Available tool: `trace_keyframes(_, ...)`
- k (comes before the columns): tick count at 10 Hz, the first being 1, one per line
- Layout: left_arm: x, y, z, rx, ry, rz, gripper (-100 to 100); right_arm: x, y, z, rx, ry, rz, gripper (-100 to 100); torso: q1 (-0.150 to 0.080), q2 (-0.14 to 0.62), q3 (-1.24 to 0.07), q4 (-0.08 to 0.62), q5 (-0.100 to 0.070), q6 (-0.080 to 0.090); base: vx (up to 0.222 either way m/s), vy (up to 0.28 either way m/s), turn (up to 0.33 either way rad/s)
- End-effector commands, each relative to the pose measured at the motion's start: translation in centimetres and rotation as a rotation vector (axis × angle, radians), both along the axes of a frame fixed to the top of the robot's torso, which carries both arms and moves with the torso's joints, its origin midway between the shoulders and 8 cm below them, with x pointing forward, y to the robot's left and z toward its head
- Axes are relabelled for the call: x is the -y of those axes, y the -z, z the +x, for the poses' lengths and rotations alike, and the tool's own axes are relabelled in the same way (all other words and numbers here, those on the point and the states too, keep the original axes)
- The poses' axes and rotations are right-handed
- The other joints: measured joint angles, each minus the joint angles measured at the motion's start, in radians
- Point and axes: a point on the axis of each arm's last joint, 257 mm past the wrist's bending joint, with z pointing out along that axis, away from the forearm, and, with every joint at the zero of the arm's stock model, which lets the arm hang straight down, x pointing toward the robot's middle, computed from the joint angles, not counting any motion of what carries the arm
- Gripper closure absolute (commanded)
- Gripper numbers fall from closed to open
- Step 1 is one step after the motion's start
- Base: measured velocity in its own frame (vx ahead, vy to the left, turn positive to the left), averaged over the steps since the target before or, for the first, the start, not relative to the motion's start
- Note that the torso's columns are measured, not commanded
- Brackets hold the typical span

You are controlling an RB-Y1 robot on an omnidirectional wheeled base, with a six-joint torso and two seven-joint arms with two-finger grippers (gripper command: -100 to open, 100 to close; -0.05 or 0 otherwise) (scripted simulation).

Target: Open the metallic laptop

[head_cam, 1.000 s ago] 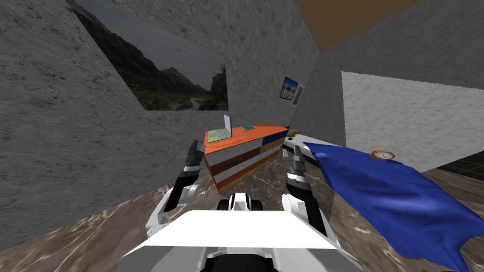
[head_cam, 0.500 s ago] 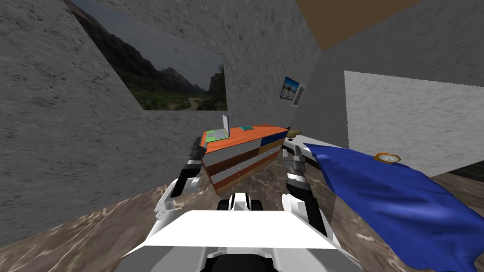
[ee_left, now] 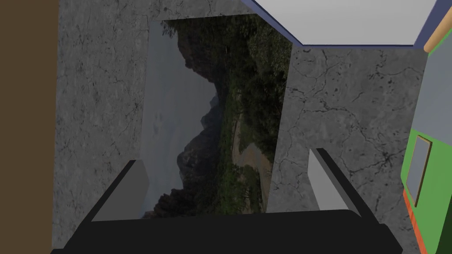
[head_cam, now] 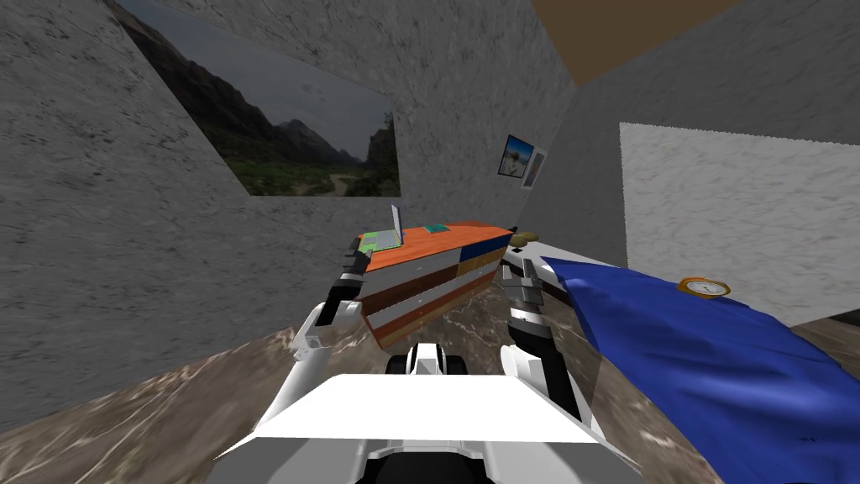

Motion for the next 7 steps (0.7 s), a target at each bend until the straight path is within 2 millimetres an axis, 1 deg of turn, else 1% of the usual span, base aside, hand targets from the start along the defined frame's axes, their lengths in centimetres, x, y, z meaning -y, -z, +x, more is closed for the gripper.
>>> trace_keyframes(1, -0.6, -0.1, 2.5, -0.035, 0.013, -0.055, -100, 0.0, 0.0, 0.0, 0.0, 0.0, 0.0, 0, 0.002, 0.002, 0.001, 0.0, 0.0, 0.0, 0.032, -0.127, 0.048)
trace_keyframes(2, -0.1, -1.3, 2.8, -0.011, 0.022, -0.054, -100, 0.0, 0.0, 0.0, 0.0, 0.0, 0.0, 0, 0.003, 0.002, 0.001, 0.001, 0.001, 0.0, 0.025, -0.09, 0.024)
trace_keyframes(3, -0.9, -0.8, 4.1, -0.044, 0.022, -0.088, -100, 0.0, 0.0, 0.0, 0.0, 0.0, 0.0, 0, 0.006, 0.003, 0.002, 0.001, 0.001, 0.0, 0.03, -0.082, 0.049)
trace_keyframes(4, -0.5, -1.8, 4.3, -0.026, 0.03, -0.088, -100, 0.0, 0.0, 0.0, 0.0, 0.0, 0.0, 0, 0.005, 0.002, 0.001, 0.001, 0.001, 0.0, 0.021, -0.081, 0.027)
trace_keyframes(5, -1.3, -1.1, 5.6, -0.062, 0.027, -0.124, -100, 0.0, 0.0, 0.0, 0.0, 0.0, 0.0, 0, 0.004, 0.002, 0.001, 0.001, 0.001, 0.0, 0.024, -0.104, 0.054)
trace_keyframes(6, -0.9, -2.3, 5.8, -0.04, 0.036, -0.123, -100, 0.0, 0.0, 0.0, 0.0, 0.0, 0.0, 0, 0.002, 0.002, 0.001, 0.0, 0.001, 0.0, 0.022, -0.096, 0.031)
trace_keyframes(7, -1.8, -1.4, 7.0, -0.08, 0.029, -0.161, -100, 0.0, 0.0, 0.0, 0.0, 0.0, 0.0, 0, 0.002, 0.002, 0.001, 0.0, 0.0, 0.0, 0.036, -0.113, 0.045)
